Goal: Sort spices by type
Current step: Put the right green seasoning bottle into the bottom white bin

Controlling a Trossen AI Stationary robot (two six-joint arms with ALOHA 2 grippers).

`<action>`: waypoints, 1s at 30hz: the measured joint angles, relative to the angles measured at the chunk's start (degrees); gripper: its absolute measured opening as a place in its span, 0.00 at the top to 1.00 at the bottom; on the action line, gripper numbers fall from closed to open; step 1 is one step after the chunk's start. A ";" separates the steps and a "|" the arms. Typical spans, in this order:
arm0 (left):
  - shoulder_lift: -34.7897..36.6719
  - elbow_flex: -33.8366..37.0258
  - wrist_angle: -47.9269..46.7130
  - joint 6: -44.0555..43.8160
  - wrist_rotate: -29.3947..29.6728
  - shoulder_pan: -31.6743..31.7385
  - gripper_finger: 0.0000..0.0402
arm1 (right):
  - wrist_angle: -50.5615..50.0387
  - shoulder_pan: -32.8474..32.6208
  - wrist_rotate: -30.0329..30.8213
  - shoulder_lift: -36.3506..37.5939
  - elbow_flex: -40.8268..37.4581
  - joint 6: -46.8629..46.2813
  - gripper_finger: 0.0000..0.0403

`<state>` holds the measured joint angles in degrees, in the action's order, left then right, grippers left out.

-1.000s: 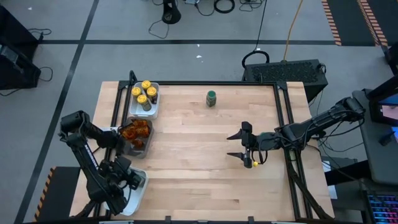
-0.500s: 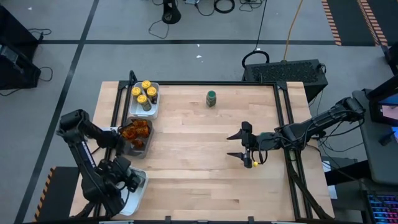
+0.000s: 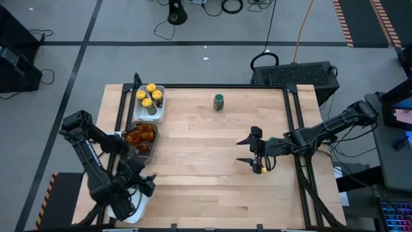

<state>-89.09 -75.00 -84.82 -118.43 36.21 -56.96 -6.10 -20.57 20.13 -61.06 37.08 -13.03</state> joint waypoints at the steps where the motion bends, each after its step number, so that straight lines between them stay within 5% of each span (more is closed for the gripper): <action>1: 0.01 0.00 1.71 2.37 0.74 1.12 0.20 | -1.27 0.17 1.00 0.00 0.00 -0.30 0.28; 8: 0.01 0.00 21.06 30.71 9.25 12.60 0.22 | -9.81 6.46 3.60 1.29 0.02 -5.83 0.28; 18: -0.19 0.00 59.22 79.66 4.65 28.78 0.24 | -37.26 14.23 1.72 3.28 6.12 -19.25 0.28; 23: -2.73 0.02 71.79 92.31 -1.37 32.85 0.24 | -51.20 14.13 0.81 3.33 8.11 -27.00 0.28; 30: -7.16 0.04 75.12 94.99 -6.34 35.49 0.24 | -62.67 14.13 0.45 3.52 8.11 -34.73 0.28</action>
<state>-96.25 -74.96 -9.70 -23.43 29.87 -21.47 -68.77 -6.44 20.58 -57.54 45.19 -47.77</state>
